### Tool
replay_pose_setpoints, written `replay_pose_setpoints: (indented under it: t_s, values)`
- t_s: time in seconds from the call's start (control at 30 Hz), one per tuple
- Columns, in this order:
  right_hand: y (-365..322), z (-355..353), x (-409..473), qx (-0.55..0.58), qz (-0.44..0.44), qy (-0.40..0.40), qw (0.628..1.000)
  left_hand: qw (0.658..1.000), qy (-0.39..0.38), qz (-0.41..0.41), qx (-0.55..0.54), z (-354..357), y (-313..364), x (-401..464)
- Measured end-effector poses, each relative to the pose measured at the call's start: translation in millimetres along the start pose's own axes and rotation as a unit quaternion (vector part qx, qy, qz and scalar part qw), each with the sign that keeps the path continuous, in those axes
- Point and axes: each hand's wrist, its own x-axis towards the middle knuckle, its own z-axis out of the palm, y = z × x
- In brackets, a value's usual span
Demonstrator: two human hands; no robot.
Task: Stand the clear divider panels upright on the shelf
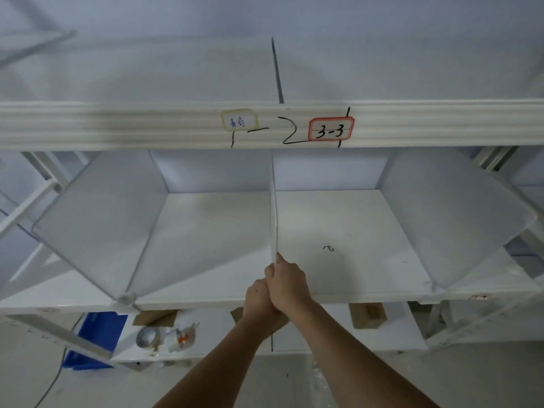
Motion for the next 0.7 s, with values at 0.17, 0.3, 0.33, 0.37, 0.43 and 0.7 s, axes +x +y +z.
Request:
replay_pose_setpoints:
  t_s: [0.17,0.3,0.33,0.37,0.43,0.7]
  values:
    - [-1.7,6.1,-0.2,0.000,0.020,0.017,1.000,1.000,0.004,0.023,0.012,1.5,-8.1,3.8]
    - [-2.6,9.4,-1.4,0.005,0.036,0.033,0.999,0.999,-0.007,0.027,0.025,5.6,-13.9,8.7]
    - [-2.1,11.1,-0.6,0.008,0.039,0.039,0.998,0.999,-0.006,0.031,0.024,6.5,-15.3,9.2]
    - [-2.1,11.9,-0.4,0.008,0.040,0.041,0.998,0.999,-0.012,0.036,0.028,7.5,-16.6,10.1]
    - [-2.6,12.7,-0.5,0.007,0.048,0.040,0.998,0.998,-0.018,0.040,0.038,10.7,-20.6,12.9]
    - [1.1,11.7,-3.6,0.097,0.079,-0.054,0.991,0.998,-0.052,0.043,0.003,-0.1,-44.0,16.7]
